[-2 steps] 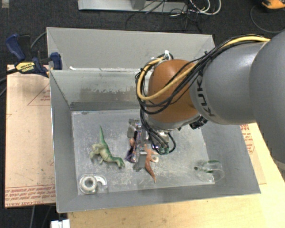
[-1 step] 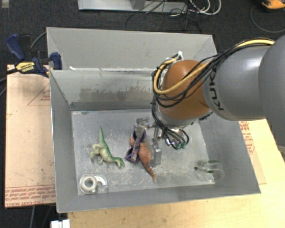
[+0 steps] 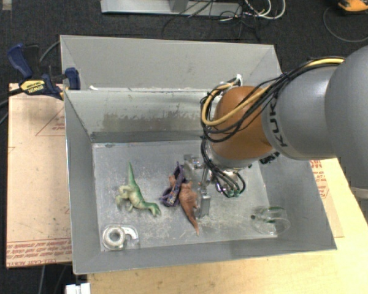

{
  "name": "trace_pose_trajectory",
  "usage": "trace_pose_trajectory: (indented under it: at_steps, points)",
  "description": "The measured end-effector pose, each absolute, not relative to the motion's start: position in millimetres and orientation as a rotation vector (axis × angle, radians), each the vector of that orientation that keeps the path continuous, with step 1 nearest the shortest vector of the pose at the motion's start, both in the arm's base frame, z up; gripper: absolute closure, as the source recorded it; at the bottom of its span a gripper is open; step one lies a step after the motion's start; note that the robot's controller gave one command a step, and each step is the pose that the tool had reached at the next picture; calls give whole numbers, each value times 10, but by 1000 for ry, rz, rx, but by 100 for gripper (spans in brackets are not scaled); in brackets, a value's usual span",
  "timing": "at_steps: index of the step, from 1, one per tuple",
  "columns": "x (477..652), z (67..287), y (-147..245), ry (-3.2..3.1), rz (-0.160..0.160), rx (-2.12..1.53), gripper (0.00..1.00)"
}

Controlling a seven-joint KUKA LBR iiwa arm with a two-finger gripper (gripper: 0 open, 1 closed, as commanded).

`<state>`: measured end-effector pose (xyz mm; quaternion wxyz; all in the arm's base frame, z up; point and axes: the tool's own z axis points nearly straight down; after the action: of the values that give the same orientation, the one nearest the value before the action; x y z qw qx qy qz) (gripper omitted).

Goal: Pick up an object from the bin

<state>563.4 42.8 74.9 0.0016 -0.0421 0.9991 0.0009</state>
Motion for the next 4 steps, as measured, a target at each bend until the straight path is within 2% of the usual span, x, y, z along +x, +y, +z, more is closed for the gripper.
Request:
trace_pose_trajectory:
  at_steps: [1, 2, 3, 4]
  points:
    - [5605, 720, 693, 3136, 6, 18, 0]
    - [5695, 760, 817, 3110, 4, -259, 100]
    - [5695, 760, 817, 3110, 4, -259, 100]
    - [5643, 720, 1047, 3101, -2, -368, 0]
